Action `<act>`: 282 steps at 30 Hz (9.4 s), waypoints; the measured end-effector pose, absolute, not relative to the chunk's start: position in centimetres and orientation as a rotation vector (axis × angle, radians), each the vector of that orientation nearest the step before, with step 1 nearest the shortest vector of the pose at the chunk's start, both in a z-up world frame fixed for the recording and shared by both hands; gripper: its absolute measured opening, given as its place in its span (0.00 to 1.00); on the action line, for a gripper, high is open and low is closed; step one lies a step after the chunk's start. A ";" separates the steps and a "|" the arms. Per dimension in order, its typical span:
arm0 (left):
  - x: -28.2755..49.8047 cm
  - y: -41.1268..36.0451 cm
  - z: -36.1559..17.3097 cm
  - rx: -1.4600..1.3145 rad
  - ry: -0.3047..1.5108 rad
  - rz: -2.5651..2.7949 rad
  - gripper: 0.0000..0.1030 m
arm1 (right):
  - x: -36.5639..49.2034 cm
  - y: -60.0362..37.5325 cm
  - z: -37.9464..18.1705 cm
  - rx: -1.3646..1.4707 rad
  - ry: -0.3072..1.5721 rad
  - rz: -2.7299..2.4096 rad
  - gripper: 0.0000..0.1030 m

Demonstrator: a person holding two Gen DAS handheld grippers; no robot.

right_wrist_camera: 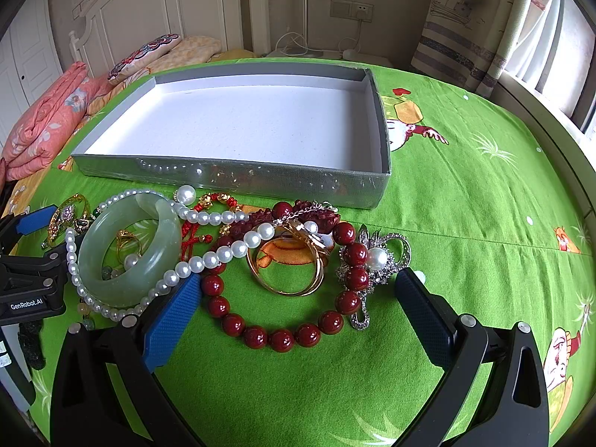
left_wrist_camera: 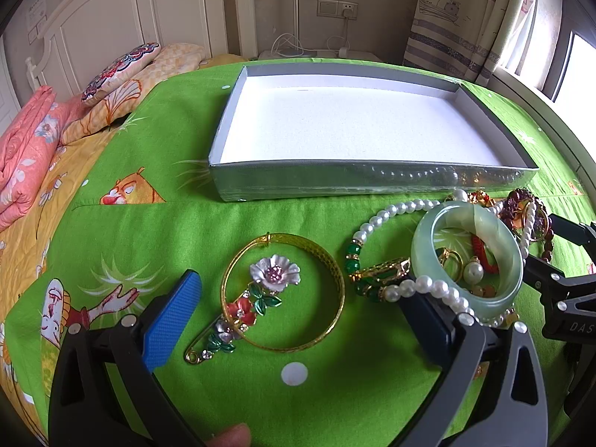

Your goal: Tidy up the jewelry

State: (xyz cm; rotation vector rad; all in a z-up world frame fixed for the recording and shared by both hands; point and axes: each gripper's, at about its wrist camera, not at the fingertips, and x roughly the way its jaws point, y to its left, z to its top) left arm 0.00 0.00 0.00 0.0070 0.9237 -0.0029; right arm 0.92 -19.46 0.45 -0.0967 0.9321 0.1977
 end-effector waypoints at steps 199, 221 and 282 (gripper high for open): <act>13.0 -1.5 5.4 0.091 0.881 -0.146 0.60 | 13.0 -19.7 4.3 0.036 0.845 0.346 0.75; 1.8 0.1 1.9 0.124 0.848 -0.248 0.63 | 3.1 -20.9 2.2 -0.286 0.772 0.449 0.56; -19.0 0.9 1.0 0.112 0.825 -0.351 0.77 | -16.4 -29.7 3.5 0.020 0.607 0.430 0.63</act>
